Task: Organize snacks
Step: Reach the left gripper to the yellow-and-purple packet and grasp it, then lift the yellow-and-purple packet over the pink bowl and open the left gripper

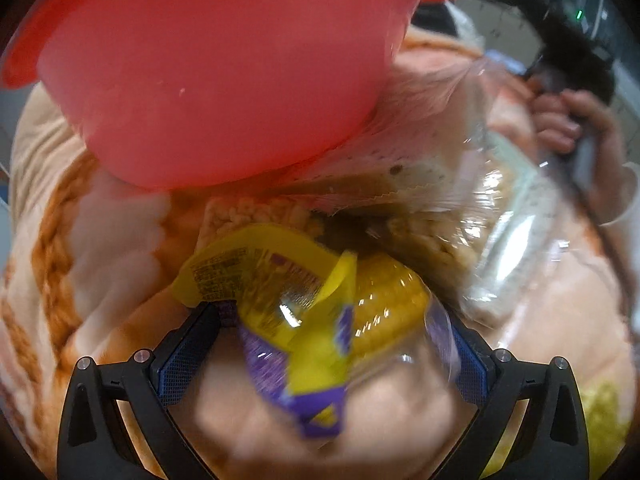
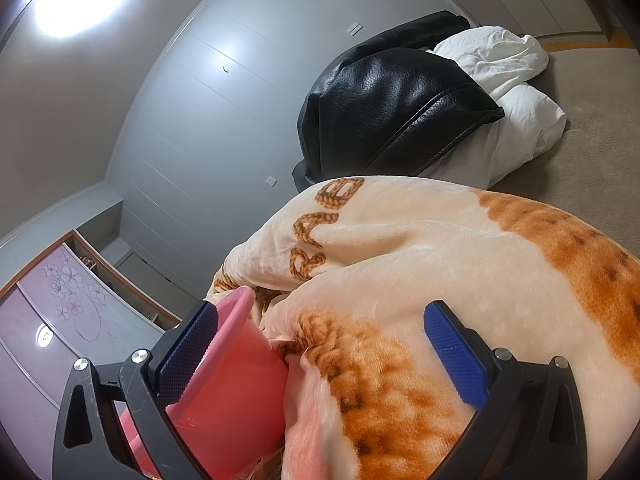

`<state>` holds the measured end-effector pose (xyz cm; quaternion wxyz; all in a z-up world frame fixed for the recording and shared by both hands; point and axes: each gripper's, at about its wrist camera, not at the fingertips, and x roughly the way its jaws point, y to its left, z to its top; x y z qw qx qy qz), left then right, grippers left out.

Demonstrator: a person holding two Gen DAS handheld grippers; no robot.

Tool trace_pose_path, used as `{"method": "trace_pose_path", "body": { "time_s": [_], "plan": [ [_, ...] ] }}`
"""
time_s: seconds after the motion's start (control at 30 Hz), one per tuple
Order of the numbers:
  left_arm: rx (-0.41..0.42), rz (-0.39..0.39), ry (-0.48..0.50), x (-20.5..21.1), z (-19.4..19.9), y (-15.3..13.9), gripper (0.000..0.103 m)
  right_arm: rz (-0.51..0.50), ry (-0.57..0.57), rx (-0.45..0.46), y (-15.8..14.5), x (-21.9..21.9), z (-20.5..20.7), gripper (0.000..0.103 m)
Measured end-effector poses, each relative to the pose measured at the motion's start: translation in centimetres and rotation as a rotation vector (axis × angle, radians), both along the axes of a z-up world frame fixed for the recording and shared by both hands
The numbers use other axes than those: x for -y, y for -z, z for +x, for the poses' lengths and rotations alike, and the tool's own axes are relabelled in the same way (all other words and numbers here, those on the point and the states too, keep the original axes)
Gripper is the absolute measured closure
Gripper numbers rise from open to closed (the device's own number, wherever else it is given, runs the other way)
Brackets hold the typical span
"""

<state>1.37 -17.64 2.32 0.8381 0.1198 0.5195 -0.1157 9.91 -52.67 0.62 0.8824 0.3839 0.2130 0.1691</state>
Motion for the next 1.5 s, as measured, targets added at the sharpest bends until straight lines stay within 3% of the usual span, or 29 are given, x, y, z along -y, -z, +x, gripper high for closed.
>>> {"method": "trace_pose_path", "body": {
  "time_s": [0.07, 0.37, 0.57, 0.77, 0.9, 1.0, 1.07, 1.2, 1.33, 1.5],
  "plan": [
    [0.01, 0.021, -0.011, 0.0, -0.1, 0.0, 0.015, 0.0, 0.0, 0.0, 0.0, 0.0, 0.0, 0.0],
    [0.05, -0.083, -0.005, -3.0, -3.3, -2.5, 0.028, 0.001, 0.0, 0.001, 0.0, 0.0, -0.1, 0.0],
    [0.099, -0.243, 0.054, -5.5, -7.6, -6.6, 0.032, 0.0, 0.001, 0.001, 0.0, 0.0, -0.1, 0.0],
    [0.213, -0.377, 0.062, -7.9, -10.6, -12.0, 0.032, 0.0, 0.0, 0.001, 0.0, 0.0, -0.1, 0.0],
    [0.412, -0.468, 0.011, -7.0, -10.7, -16.1, 0.032, 0.0, 0.0, 0.001, 0.0, 0.0, 0.0, 0.0],
    [0.551, -0.425, -0.002, -5.6, -9.1, -18.5, 0.032, 0.0, 0.0, 0.001, 0.0, 0.0, 0.0, 0.0],
    [0.568, -0.391, -0.021, -4.8, -7.7, -19.3, 0.032, 0.001, 0.0, 0.002, 0.0, 0.0, 0.0, 0.0],
    [0.534, -0.327, -0.077, -3.5, -3.0, -19.4, 0.031, 0.001, 0.0, 0.002, 0.0, 0.0, 0.0, 0.0],
    [0.477, -0.23, -0.147, -2.9, 1.5, -17.1, 0.031, 0.001, 0.0, 0.002, 0.1, 0.0, -0.1, 0.0],
    [0.368, -0.239, -0.275, -3.6, 4.8, -13.0, 0.029, 0.0, 0.0, 0.002, 0.0, 0.0, -0.1, 0.0]
  ]
}}
